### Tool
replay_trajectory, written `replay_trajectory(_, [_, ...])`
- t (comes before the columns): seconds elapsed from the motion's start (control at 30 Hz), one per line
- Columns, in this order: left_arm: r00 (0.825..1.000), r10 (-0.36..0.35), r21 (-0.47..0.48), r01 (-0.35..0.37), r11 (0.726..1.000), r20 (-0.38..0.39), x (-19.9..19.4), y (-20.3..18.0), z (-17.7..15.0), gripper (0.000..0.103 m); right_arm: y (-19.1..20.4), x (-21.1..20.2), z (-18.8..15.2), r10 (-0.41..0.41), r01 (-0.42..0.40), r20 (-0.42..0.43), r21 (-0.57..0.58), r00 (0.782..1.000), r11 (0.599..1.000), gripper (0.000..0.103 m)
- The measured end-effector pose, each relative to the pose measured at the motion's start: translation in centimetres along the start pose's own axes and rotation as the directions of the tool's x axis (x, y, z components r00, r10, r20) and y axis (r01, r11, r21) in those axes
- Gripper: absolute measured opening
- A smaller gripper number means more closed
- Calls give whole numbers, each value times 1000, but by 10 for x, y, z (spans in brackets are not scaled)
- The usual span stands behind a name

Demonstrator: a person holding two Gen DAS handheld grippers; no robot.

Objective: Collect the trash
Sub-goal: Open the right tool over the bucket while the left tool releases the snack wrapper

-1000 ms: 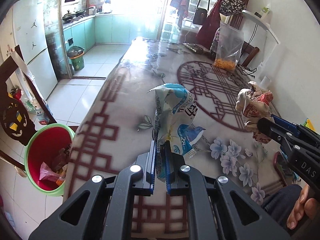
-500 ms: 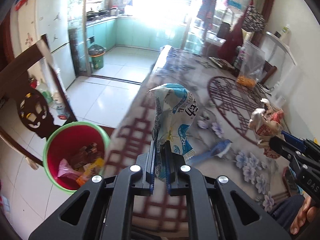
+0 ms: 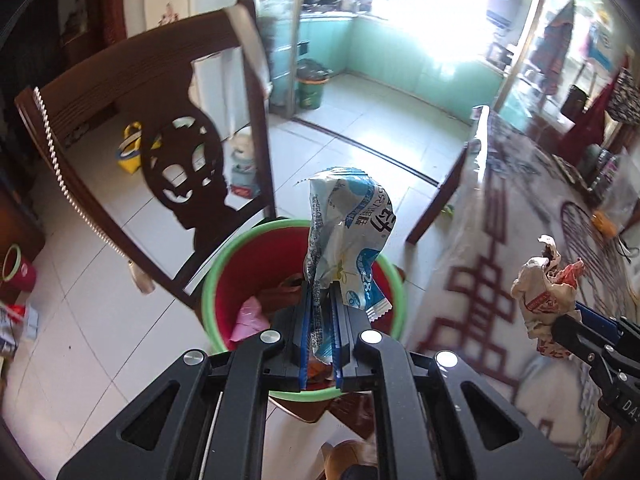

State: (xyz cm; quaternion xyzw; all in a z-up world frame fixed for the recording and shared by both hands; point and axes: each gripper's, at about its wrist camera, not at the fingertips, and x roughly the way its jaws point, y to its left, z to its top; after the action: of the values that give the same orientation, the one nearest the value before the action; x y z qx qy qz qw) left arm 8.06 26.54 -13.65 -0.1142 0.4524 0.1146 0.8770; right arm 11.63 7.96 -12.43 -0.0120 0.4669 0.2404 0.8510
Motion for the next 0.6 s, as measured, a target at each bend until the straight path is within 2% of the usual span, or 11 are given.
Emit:
replay_trajectory(0.1, [999,31,-10,-31,999,-5,9,10,3,9,11,18,10,20,-20,-22,-6,1000,1000,36])
replay_trajectory(0.13, [999,38,-15,-38,999,-2,11,14,4,13,14,20,13,29,-29,-23,-13,999,1000,41])
replay_trajectory(0.17, [998,57,-18,-57,998,3,13,16,5,35,16,21,15,38,-39,-23,-19,999,999,43])
replay_trajectory(0.2, [998,69,-21,-68,997,15,12,16,5,63,20,22,17,59,-60,-21,-30,998,998,52])
replay_trajectory(0.23, [996,80,-24,-79,997,31,10,15,4,73,23,22,18,69,-70,-19,-38,997,997,61])
replay_trajectory(0.27, [994,92,-28,-91,995,52,9,15,4,79,26,19,18,71,-72,-10,-48,997,996,64])
replay_trajectory(0.47, [995,68,-18,-67,998,73,-3,1,2,81,17,-16,14,69,-66,69,-47,995,997,79])
replay_trajectory(0.6, [992,1,2,-1,1000,127,-24,-22,-1,93,-3,-58,0,-16,20,158,-20,987,1000,92])
